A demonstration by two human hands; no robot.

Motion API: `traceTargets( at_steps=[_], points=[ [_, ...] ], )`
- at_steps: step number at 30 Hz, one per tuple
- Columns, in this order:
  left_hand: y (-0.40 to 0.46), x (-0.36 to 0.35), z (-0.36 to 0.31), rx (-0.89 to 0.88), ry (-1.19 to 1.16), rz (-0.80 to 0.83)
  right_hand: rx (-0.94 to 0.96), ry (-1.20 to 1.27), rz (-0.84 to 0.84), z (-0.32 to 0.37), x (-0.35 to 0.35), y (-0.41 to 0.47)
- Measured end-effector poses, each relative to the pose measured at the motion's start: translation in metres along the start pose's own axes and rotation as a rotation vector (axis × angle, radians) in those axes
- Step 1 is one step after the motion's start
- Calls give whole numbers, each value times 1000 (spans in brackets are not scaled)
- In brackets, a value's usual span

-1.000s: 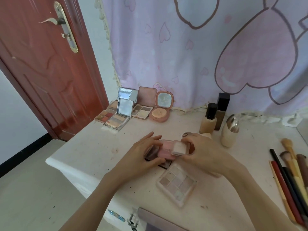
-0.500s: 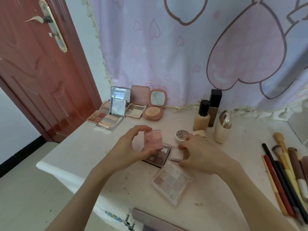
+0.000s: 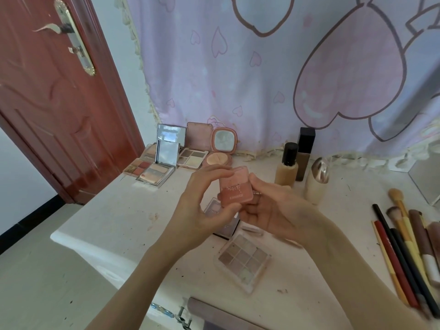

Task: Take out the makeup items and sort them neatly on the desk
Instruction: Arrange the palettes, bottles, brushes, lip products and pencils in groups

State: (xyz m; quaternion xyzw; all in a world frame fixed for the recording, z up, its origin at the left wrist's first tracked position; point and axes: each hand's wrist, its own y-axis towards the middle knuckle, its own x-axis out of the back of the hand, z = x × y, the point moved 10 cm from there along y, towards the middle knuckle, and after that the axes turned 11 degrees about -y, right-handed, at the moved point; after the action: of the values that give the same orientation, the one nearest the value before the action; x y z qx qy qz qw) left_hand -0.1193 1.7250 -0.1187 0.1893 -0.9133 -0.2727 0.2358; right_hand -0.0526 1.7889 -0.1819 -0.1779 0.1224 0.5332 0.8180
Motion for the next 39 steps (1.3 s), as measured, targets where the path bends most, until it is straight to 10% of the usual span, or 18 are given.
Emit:
traceTargets(
  at_steps=[8, 17, 28, 39],
  points=[
    [6, 5, -7, -44, 63, -10, 5, 214, 49, -4, -10, 2],
    [27, 27, 19, 288, -210, -36, 35, 91, 49, -9, -7, 11],
    [53, 55, 75, 501, -201, -57, 55, -415, -270, 15, 4, 68],
    [-42, 98, 125, 602, 213, -419, 105, -604, -570, 7, 10, 136]
  ],
)
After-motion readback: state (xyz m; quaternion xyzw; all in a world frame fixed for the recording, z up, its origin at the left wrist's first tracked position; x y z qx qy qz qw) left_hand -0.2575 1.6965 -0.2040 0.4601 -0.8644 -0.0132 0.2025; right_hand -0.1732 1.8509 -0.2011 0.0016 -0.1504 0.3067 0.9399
